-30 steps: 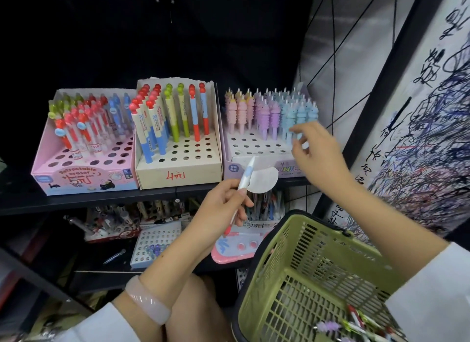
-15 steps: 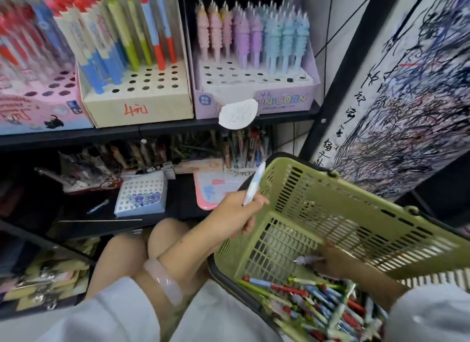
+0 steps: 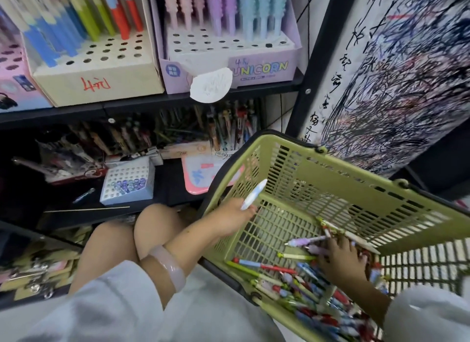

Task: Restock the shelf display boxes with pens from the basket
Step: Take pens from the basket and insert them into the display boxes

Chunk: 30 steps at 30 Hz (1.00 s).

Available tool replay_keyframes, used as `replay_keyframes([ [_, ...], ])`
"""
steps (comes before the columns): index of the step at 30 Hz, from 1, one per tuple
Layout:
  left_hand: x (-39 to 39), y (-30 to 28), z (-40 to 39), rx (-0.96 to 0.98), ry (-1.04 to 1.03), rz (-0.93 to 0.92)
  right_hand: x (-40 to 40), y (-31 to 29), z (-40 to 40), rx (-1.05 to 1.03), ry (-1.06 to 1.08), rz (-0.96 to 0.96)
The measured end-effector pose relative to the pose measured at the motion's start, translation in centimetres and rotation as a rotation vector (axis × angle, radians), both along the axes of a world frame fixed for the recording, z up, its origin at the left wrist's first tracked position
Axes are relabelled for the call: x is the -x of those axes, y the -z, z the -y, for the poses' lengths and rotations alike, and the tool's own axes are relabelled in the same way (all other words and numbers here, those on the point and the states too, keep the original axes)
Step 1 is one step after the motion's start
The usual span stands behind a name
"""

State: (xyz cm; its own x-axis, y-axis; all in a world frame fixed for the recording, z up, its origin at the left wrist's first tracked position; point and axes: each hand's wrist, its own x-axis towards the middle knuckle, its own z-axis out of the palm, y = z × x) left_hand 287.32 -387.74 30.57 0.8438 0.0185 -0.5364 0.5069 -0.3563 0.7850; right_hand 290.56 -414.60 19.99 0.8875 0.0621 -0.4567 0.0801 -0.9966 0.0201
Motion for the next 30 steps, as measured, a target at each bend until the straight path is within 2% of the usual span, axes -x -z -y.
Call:
replay_keyframes([
  [2,0.0,-0.1,-0.3,-0.015,-0.009,0.003,0.2,-0.1,0.8,-0.012,0.024,0.091],
  [4,0.0,-0.5,-0.4,-0.038,-0.003,-0.002,0.2,-0.2,1.7,-0.02,0.133,0.108],
  [7,0.0,-0.6,0.2,-0.058,0.02,-0.005,0.1,0.0,1.8,-0.056,0.302,-0.005],
  [10,0.2,-0.9,1.2,-0.034,0.019,-0.009,0.3,0.6,0.6,-0.136,0.339,-0.127],
  [14,0.4,-0.8,1.4,-0.037,0.054,-0.017,0.7,1.3,-1.3,-0.327,0.388,-0.129],
  [19,0.2,-1.1,1.2,-0.053,0.045,-0.011,0.8,1.4,-4.2,-0.44,0.19,-0.176],
  [25,0.1,-1.4,1.1,-0.068,0.051,-0.001,0.4,0.6,-8.5,-0.726,-0.17,-0.295],
  [28,0.0,-1.4,0.9,-0.062,0.068,0.01,-0.5,-0.4,-7.7,-0.708,-0.277,-0.265],
  [30,0.0,-1.4,0.8,-0.06,0.072,0.013,-0.7,-0.6,-5.7,-0.616,-0.434,-0.272],
])
